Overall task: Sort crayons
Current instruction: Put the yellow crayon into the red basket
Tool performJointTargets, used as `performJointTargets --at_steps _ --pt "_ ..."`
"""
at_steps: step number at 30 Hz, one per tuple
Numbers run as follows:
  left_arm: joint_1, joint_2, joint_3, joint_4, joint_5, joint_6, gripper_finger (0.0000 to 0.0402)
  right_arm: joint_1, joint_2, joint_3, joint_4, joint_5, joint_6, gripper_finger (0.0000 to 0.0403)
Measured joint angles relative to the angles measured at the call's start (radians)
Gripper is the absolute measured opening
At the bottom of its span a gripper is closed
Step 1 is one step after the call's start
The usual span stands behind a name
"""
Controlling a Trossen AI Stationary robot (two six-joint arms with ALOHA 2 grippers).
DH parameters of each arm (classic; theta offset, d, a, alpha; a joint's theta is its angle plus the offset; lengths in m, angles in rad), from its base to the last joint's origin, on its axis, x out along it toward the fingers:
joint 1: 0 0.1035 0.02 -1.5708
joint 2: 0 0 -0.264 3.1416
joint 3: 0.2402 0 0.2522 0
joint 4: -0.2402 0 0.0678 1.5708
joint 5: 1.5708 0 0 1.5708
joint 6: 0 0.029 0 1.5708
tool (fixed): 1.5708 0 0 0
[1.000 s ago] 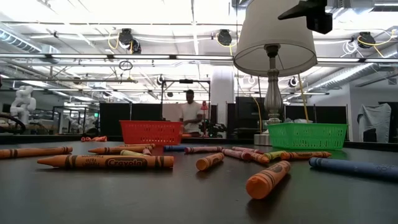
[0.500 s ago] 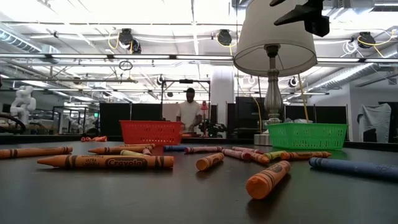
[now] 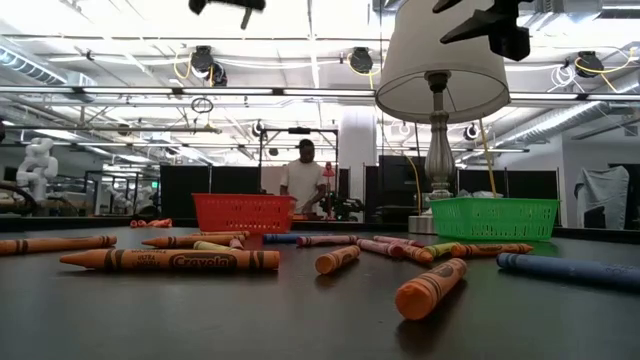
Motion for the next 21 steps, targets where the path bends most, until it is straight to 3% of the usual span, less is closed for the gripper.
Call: performJointTargets --at_steps 4,13,21 --pt "0.07 0.055 -0.002 -0.072 0.014 -0.03 0.0025 0.0 0.007 0.0 0.0 0.0 0.009 0.0157" --pt "0.155 0.207 0.0 -0.11 0.17 -0.031 0.0025 0.0 0.014 0.0 0.0 -0.002 0.061 0.0157" --pt "0.184 0.337 0.0 -0.134 0.196 -0.031 0.0025 0.001 0.02 0.0 0.001 -0.001 0.1 0.0157"
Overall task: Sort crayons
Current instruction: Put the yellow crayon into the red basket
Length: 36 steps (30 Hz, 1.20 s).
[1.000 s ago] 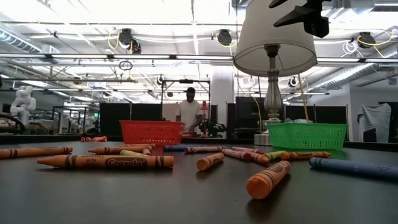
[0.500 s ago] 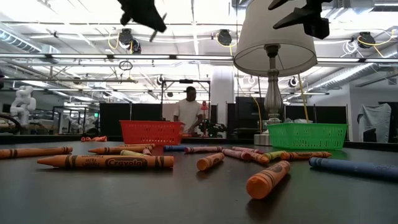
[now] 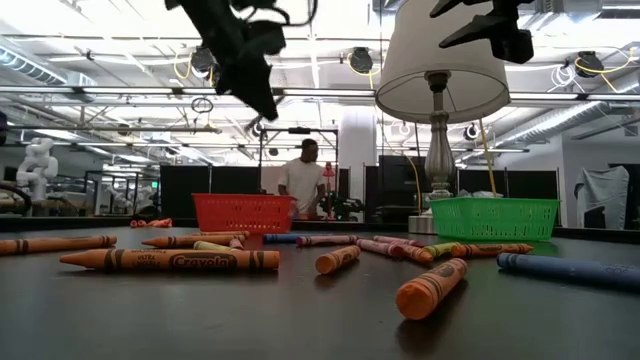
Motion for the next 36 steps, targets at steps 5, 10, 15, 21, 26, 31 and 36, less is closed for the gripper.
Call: performJointTargets --at_steps 5,10,15,21,26,31,36 --pt "0.019 0.075 -0.011 -0.002 0.001 0.001 0.0025 0.0 0.001 0.0 0.0 0.0 0.016 0.0157" --pt "0.043 0.135 -0.02 -0.035 0.001 0.001 0.0025 0.0 0.001 0.0 0.004 -0.001 0.023 0.0157" --pt "0.063 0.166 -0.02 -0.049 -0.008 0.047 0.0025 0.0 0.001 0.0 0.005 -0.001 0.038 0.0157" --pt "0.078 0.206 -0.02 -0.049 -0.093 0.171 0.0025 0.0 0.001 0.0 0.005 -0.001 0.038 0.0157" --pt "0.083 0.233 -0.02 -0.045 -0.098 0.213 0.0025 0.0 0.001 0.0 0.007 -0.001 0.038 0.0157" --pt "0.083 0.239 -0.02 -0.04 -0.123 0.212 0.005 0.0 0.001 0.0 0.006 -0.001 0.038 0.0157" --pt "0.082 0.239 -0.02 -0.037 -0.188 0.21 0.011 0.0 0.001 0.0 0.007 -0.004 0.051 0.0157"
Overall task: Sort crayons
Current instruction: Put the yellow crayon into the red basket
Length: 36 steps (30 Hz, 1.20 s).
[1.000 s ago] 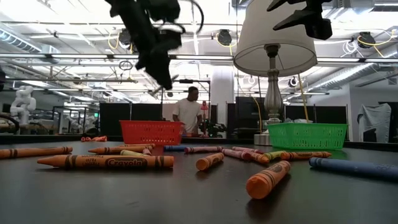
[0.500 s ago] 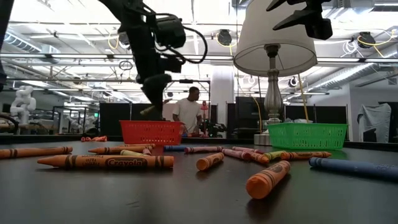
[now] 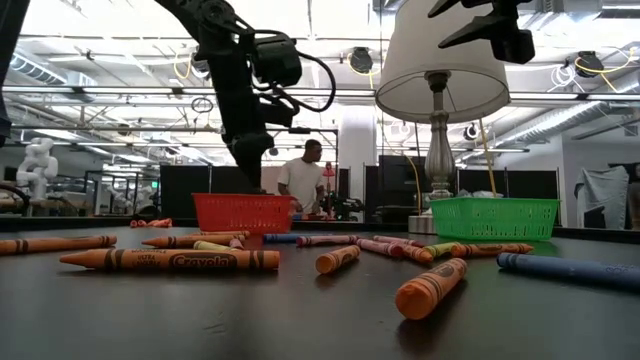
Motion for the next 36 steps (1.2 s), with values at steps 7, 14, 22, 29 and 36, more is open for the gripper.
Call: performJointTargets --at_steps 7,14,22,29,36 --pt "-0.011 0.0 0.029 -0.119 0.002 -0.1 0.016 0.008 0.0 0.0 0.0 -0.025 0.014 0.0157" --pt "-0.083 -0.123 0.062 -0.172 0.124 -0.298 0.0149 0.044 0.004 0.0 0.0 -0.026 0.016 0.0157" --pt "-0.236 -0.314 0.063 -0.144 0.141 -0.509 0.0141 0.094 0.072 0.0 0.025 -0.107 -0.064 0.0157" --pt "-0.351 -0.353 0.063 -0.138 0.153 -0.552 0.0141 0.105 0.194 0.0 0.081 -0.19 -0.17 0.0157" --pt "-0.405 -0.353 0.063 -0.037 0.241 -0.61 0.0141 0.105 0.299 0.0 0.119 -0.273 -0.26 0.0157"
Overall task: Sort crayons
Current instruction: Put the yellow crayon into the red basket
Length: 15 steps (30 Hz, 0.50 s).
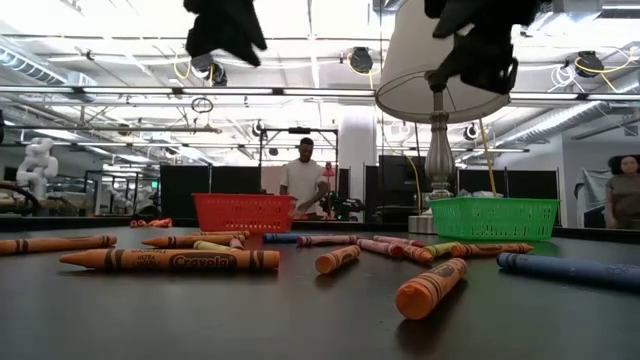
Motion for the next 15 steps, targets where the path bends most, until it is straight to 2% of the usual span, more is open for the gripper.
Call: performJointTargets --at_steps 6,15 --pt "-0.02 0.0 0.022 0.056 0.116 -0.036 0.0141 0.0 0.053 0.0 -0.001 -0.014 -0.155 0.0157" --pt "-0.017 0.0 0.124 0.056 0.081 -0.045 0.0141 0.0 0.061 0.0 -0.052 -0.038 -0.397 0.0157"
